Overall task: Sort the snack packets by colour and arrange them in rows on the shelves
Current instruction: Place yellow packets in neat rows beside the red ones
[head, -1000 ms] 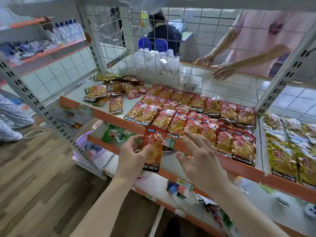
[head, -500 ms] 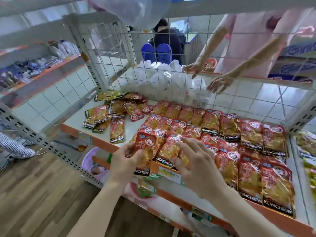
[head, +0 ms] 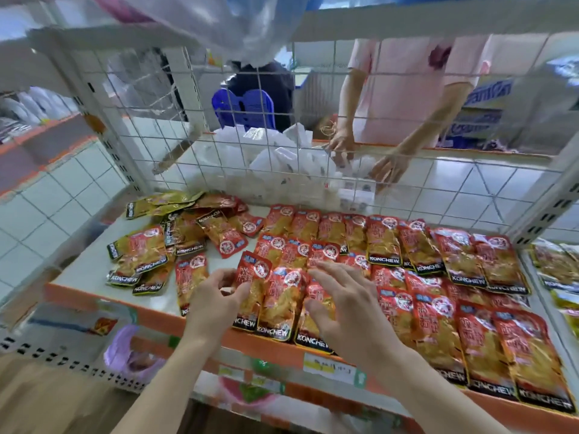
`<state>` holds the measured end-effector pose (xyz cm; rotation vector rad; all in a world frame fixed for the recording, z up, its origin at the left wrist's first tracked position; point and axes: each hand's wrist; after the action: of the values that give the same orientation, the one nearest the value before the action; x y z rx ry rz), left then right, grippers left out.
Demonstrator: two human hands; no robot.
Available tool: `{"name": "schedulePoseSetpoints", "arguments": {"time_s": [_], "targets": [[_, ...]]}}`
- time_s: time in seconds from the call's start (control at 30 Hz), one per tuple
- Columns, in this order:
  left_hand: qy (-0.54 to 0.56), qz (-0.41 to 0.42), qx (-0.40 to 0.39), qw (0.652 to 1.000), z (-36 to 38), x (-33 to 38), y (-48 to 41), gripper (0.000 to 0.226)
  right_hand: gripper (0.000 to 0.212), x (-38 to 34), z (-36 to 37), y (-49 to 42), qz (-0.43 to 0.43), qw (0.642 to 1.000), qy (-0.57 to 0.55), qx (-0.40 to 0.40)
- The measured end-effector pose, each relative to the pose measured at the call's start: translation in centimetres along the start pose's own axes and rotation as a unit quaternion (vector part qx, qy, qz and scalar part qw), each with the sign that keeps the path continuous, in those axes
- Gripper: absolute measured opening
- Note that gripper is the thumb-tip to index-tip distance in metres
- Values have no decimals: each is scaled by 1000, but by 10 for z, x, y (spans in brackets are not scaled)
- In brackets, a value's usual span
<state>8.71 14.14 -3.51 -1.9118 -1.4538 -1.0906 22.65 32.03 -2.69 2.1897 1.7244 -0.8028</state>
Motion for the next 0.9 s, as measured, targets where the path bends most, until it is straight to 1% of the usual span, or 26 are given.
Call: {"name": "schedulePoseSetpoints", "arguments": {"time_s": [0.2,0.33,0.5,0.6,0.7,0.9], "targets": [[-112,65,0,992,-1,-9,-10,27,51,-18,16,-16,32,999,4,9],[-151,97,1,984,1,-12,-10,33,53,-27,25,-21,43,999,3,7],[-229,98,5,968,4,-21,-9,39,48,-30,34,-22,49,999,15,10],[-266,101,14,959,4,-26,-8,33,48,-31,38,-22,53,998,12,10],[-270,103,18,957,2,-32,-9,32,49,-33,43,-23,57,998,16,7],[-230,114,-3,966,-3,-34,-10,37,49,-42,49,-30,54,998,36,6]]}}
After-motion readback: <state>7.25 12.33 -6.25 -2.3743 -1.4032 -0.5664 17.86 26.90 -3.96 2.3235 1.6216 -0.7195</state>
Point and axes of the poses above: each hand's wrist, its own y-axis away from the middle knuckle, its own z-axis out of the palm, x = y × z, and after that the axes turned 3 degrees about -x, right-handed
